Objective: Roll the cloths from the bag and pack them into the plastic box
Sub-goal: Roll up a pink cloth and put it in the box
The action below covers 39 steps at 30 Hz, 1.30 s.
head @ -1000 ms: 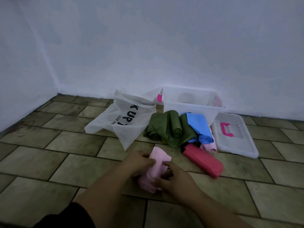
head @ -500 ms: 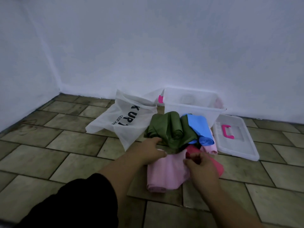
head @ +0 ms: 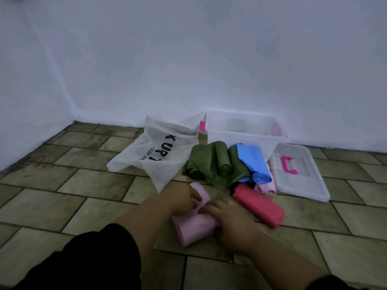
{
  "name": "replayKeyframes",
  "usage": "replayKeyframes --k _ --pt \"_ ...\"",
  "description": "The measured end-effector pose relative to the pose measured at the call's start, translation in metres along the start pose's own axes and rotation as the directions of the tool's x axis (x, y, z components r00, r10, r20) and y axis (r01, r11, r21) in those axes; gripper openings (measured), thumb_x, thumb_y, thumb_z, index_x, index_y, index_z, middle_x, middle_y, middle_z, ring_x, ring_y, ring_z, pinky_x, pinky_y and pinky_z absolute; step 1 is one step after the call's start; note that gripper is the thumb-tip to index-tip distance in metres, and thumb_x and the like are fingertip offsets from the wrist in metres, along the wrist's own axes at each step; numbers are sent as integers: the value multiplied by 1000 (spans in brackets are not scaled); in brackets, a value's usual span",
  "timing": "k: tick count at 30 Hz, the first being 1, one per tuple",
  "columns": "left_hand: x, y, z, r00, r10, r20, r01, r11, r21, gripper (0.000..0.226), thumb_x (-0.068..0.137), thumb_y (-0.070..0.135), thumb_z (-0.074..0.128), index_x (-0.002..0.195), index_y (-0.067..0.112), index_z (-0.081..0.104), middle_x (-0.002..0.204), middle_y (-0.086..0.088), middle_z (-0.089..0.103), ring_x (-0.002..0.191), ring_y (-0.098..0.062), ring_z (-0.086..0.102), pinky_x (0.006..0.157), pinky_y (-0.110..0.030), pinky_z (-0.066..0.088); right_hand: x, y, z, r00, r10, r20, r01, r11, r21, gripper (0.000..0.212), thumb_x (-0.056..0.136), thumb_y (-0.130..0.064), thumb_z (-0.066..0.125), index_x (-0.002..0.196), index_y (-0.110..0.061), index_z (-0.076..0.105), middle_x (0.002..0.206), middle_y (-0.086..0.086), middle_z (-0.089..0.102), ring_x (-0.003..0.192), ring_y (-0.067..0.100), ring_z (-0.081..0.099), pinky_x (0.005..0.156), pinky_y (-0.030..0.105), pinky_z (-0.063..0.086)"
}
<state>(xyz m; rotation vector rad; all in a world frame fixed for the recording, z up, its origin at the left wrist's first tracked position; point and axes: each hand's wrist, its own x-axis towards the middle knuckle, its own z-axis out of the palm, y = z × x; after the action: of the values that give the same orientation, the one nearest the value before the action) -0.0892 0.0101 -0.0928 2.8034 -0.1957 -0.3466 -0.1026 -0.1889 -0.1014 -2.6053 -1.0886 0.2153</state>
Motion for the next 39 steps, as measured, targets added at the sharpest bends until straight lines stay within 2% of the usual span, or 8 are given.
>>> replayKeyframes --k 6,9,14,24,30,33,36,39 --pt "2 -13 15 994 -54 -94 62 995 76 46 86 47 57 131 38 53 148 1 37 133 -21 32 109 -35 28 3 -28 22 942 333 -41 -328 939 102 108 44 -87 48 138 -56 4 158 1 9 143 24 15 112 51 18" --pt "5 -15 18 993 -73 -97 81 994 80 55 81 54 61 133 38 50 147 0 36 131 -24 34 106 -36 31 14 -42 32 910 411 -46 -408 911 70 120 42 -93 45 142 -52 -6 158 6 4 144 30 13 112 57 16" --pt "13 -16 20 994 -78 -72 85 991 104 56 85 52 55 138 40 43 151 -3 33 131 -27 35 109 -37 28 22 -46 33 890 422 -174 -415 907 75 98 57 -83 47 142 -45 17 139 4 31 125 27 36 103 43 34" --pt "23 -10 18 992 -117 -46 124 970 210 67 87 56 52 146 35 29 151 -13 19 136 -29 26 113 -36 21 -12 -37 25 871 262 -416 -244 965 97 65 51 -67 60 111 -42 58 125 0 48 111 29 37 87 38 42" --pt "24 -11 19 992 -125 -30 129 966 226 72 83 65 50 146 38 28 154 -13 14 139 -29 22 114 -37 19 -18 -35 32 911 387 -138 -389 921 16 82 51 -87 41 123 -49 36 151 -3 23 134 29 21 105 52 24" --pt "24 -11 20 991 -134 -23 136 954 266 71 85 64 47 147 37 26 152 -15 16 137 -30 25 115 -39 22 -6 -36 14 952 301 -53 -305 946 -107 84 51 -84 39 126 -48 32 151 -5 27 141 30 14 106 66 4" --pt "24 -8 18 982 -187 -16 187 962 198 71 87 59 49 148 32 24 152 -14 18 136 -30 27 114 -39 25 12 -32 -8 962 252 103 -228 952 -203 83 56 -79 47 131 -47 33 142 -5 39 134 25 28 105 69 8" --pt "27 -3 16 976 -215 24 206 959 197 70 87 58 48 147 32 23 150 -13 20 134 -30 29 112 -41 27 30 -33 -17 897 398 193 -393 917 -66 100 54 -87 43 141 -45 20 147 2 29 137 28 23 105 68 15"
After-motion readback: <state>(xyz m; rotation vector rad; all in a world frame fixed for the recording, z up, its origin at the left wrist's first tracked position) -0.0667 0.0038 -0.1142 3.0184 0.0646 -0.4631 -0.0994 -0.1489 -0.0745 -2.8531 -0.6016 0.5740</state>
